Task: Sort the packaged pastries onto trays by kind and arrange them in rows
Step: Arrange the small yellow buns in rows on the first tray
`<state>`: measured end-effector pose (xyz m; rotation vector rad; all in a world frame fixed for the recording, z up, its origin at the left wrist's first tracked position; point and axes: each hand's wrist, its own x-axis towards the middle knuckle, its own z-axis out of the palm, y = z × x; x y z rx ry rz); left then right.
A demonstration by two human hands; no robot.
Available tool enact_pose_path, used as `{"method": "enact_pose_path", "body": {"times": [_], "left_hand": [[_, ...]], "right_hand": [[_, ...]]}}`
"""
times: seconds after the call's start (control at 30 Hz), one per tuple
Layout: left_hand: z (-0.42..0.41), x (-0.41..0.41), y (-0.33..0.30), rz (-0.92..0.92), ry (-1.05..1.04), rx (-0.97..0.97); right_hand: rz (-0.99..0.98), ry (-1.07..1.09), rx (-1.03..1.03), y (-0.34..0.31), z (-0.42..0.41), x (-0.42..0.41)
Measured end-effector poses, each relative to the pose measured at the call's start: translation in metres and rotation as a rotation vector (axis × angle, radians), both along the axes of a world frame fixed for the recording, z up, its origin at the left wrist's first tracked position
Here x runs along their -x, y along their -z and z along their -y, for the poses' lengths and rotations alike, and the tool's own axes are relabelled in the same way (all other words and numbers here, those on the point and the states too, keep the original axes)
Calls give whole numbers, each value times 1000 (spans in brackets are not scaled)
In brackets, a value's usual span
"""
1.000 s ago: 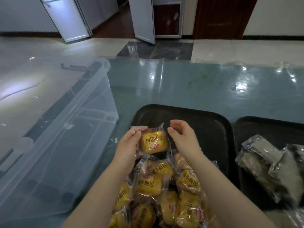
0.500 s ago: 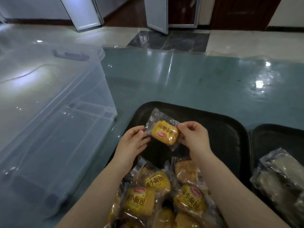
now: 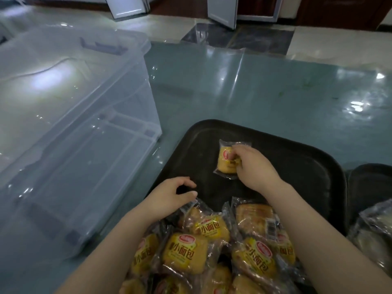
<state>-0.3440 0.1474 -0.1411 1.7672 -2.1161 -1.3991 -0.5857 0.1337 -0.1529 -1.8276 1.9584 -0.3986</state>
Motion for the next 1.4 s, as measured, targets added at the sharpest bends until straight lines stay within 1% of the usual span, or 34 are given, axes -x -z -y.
{"method": "enact_pose_path", "body": {"times": [0.1, 0.2, 0.27, 0.33, 0.4, 0.43, 0.5, 0.63, 0.7, 0.9, 1.0, 1.07, 1.13, 1.2, 1.27, 1.33, 1.4], "left_hand": [[-12, -9, -1, 23, 42, 22], [-22, -13, 0, 10, 12, 32], [-27, -15, 1, -5, -60, 37], [-32, -16, 3, -23, -122, 72], [-35, -15, 6, -58, -172, 101], [-36, -16, 6, -79, -194, 108], [-34, -16, 6, -110, -252, 124], [-16, -14, 5, -121, -392, 207], [-3, -10, 5, -126, -423, 244], [21, 7, 9, -148, -433, 270], [25, 11, 9, -172, -459, 260], [24, 12, 8, -266, -497, 220], [18, 9, 7, -320, -475, 210], [8, 4, 6, -282, -414, 245], [-5, -3, 3, -260, -392, 264], [-20, -10, -2, -314, -393, 234], [-38, -17, -6, -362, -384, 192]], "right_hand": [[4, 51, -21, 1, 1, 4], [-6, 25, -89, 4, -8, -2], [-84, 11, -41, 11, -17, -7], [-122, 21, 57, 13, -23, -8], [-83, 3, 127, 13, -27, -6], [-59, -27, 130, 13, -26, -5], [-62, -110, 69, 13, -24, -4], [-223, -205, -36, 19, -13, -7], [-284, -208, -45, 21, -3, -13], [-318, -190, -68, 26, 28, -24], [-274, -211, -101, 21, 34, -22], [-168, -200, -124, 16, 29, -19], [-69, -158, -85, 11, 18, -17], [38, -110, -25, 4, 4, -19], [115, -115, -50, -2, -10, -27], [81, -165, -135, -1, -27, -40], [52, -165, -138, 3, -44, -52]]}}
